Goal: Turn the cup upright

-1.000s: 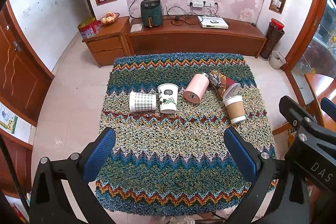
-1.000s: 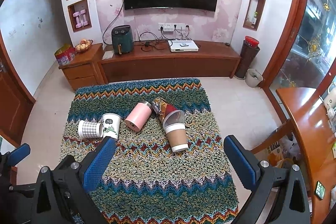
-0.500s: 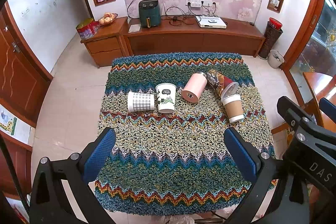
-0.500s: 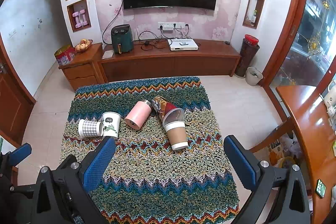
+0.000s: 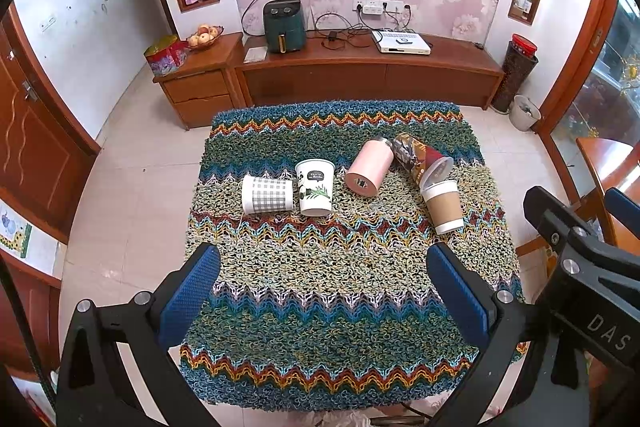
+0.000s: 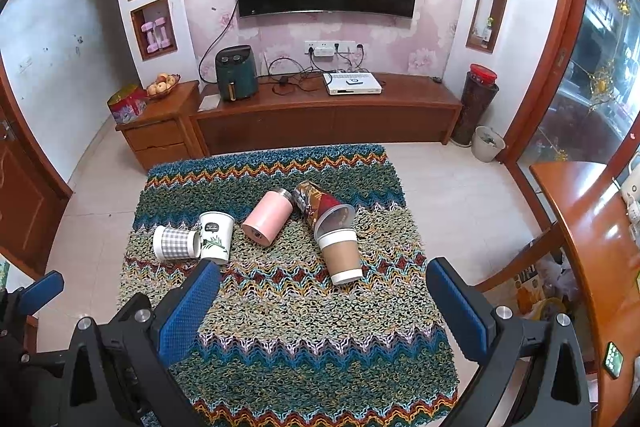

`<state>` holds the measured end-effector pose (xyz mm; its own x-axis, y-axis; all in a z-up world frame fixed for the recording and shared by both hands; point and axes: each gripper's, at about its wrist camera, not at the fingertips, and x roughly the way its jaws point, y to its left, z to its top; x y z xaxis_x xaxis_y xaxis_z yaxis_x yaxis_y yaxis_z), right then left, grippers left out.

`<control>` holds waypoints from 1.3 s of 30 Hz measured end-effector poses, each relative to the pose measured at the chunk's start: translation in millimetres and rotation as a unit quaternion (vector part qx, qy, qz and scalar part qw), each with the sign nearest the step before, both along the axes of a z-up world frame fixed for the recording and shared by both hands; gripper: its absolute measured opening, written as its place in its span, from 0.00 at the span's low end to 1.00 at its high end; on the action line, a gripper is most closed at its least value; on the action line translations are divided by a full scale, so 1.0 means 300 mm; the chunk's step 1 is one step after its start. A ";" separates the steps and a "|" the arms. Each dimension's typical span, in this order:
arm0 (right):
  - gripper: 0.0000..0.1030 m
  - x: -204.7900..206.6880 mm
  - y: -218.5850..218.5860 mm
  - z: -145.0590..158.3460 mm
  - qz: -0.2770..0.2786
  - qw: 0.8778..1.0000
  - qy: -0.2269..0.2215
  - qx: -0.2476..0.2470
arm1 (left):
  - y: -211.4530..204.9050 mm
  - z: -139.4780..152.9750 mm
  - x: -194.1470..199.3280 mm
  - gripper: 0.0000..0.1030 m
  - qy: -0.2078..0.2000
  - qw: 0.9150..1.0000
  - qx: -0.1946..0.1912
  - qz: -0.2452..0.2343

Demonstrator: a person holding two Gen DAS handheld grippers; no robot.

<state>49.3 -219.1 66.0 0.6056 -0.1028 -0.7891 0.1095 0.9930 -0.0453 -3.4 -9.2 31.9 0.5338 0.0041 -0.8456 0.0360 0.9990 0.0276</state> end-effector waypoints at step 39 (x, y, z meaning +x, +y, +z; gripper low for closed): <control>1.00 -0.003 -0.028 -0.028 0.011 0.999 0.006 0.030 | -0.026 -0.024 -0.002 1.00 0.005 1.000 -0.002 -0.008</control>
